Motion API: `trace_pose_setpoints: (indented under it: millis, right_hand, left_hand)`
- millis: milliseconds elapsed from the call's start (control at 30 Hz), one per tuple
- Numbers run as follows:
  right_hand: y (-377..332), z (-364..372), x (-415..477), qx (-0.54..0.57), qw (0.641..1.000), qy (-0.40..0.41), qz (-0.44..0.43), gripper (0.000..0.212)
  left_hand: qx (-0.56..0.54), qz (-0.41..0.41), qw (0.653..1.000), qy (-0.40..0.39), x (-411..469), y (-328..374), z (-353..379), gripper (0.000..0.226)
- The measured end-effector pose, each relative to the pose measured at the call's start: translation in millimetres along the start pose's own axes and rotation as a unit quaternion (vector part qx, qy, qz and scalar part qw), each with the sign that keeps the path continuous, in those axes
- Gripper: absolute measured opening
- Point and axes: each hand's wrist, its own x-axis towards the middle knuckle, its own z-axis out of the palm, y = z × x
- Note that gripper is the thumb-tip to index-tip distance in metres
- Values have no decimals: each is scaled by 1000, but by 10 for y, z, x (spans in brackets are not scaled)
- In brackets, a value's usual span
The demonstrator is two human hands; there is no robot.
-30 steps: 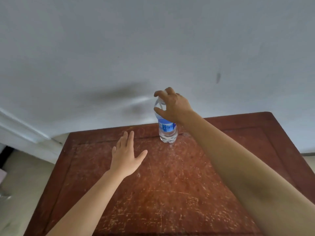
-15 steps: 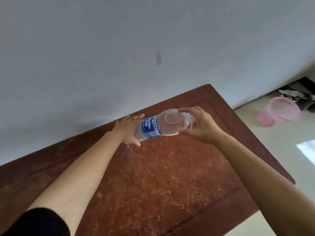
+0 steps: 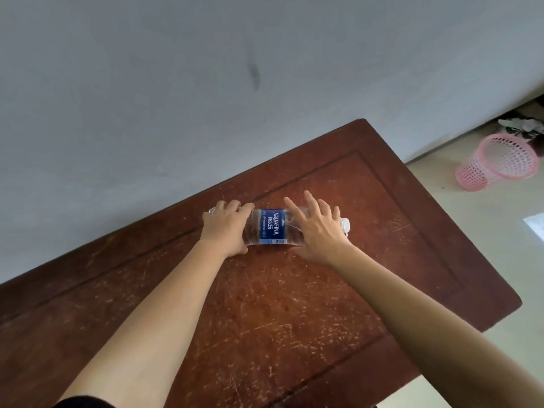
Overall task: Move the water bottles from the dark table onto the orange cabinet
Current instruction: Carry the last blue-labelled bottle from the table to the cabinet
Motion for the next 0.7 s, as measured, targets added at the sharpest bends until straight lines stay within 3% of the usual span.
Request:
trace_pose_setpoints:
  millis: [333,700]
  right_hand:
    - [20,153,-32,-58,996,56,-22,99]
    - [57,278,-304,-171,968,28,-182,102]
  left_hand:
    - [8,-51,998,40,-143,156,92,101]
    - [-58,-230,968,84,-1289,846,701,93]
